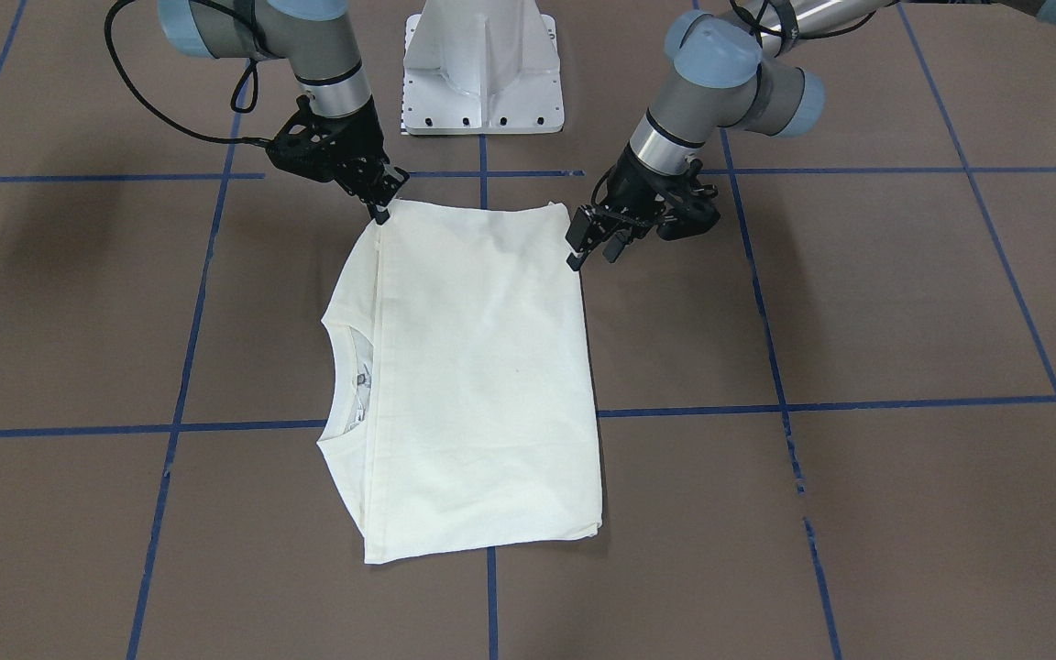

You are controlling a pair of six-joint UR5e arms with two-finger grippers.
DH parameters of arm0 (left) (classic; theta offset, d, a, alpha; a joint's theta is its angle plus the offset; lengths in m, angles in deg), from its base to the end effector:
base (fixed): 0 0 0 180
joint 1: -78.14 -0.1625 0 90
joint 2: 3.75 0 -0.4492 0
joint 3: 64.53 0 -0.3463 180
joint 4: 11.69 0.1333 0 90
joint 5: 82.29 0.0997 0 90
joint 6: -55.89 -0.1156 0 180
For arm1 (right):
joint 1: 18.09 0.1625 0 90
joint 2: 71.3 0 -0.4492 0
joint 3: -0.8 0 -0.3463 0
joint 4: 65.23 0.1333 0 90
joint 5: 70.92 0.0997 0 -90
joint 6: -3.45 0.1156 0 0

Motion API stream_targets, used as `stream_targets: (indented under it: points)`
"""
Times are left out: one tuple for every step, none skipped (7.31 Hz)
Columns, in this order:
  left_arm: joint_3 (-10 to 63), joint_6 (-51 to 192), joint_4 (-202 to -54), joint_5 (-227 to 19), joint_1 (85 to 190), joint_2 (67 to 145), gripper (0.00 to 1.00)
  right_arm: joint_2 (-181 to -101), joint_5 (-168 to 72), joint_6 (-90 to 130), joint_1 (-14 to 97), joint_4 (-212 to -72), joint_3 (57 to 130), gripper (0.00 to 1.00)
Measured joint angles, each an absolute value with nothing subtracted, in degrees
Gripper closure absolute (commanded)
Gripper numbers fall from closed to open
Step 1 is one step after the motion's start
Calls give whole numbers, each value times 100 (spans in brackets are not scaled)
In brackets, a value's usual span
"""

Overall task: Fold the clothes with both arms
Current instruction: 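Move both grippers to the shirt edge nearest the robot and grasp it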

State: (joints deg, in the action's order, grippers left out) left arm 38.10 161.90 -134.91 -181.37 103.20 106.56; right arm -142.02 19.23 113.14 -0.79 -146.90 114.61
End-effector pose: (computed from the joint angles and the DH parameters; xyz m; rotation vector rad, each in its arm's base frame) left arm 0.4869 -0.3547 0.3504 -0.0498 1.1758 -0.5422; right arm -0.4892 -0.2917 0.3441 -0.0215 -0.9120 0.5999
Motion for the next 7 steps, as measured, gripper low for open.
stream_targets:
  points:
    - [3852, 16348, -13426, -18117, 10143, 10644, 34, -14204, 1925, 11314, -82, -14689, 11461, 100]
    - [3864, 16437, -13405, -18109, 9987, 10641, 41, -14205, 1925, 11314, -84, -14689, 11462, 100]
    - [3865, 16482, -13398, -18101, 9843, 10636, 46, -14204, 1925, 11314, -86, -14688, 11462, 100]
    - [3866, 16503, -13396, -18095, 9728, 10629, 48, -14200, 1925, 11314, -86, -14688, 11462, 100]
    - [3864, 16509, -13395, -18092, 9625, 10619, 56, -14198, 1925, 11314, -86, -14688, 11462, 100]
    - [3857, 16515, -13379, -18089, 9541, 10610, 56, -14197, 1925, 11314, -85, -14688, 11464, 100]
    - [3847, 16519, -13328, -18085, 9476, 10606, 66, -14197, 1925, 11314, -81, -14688, 11477, 100]
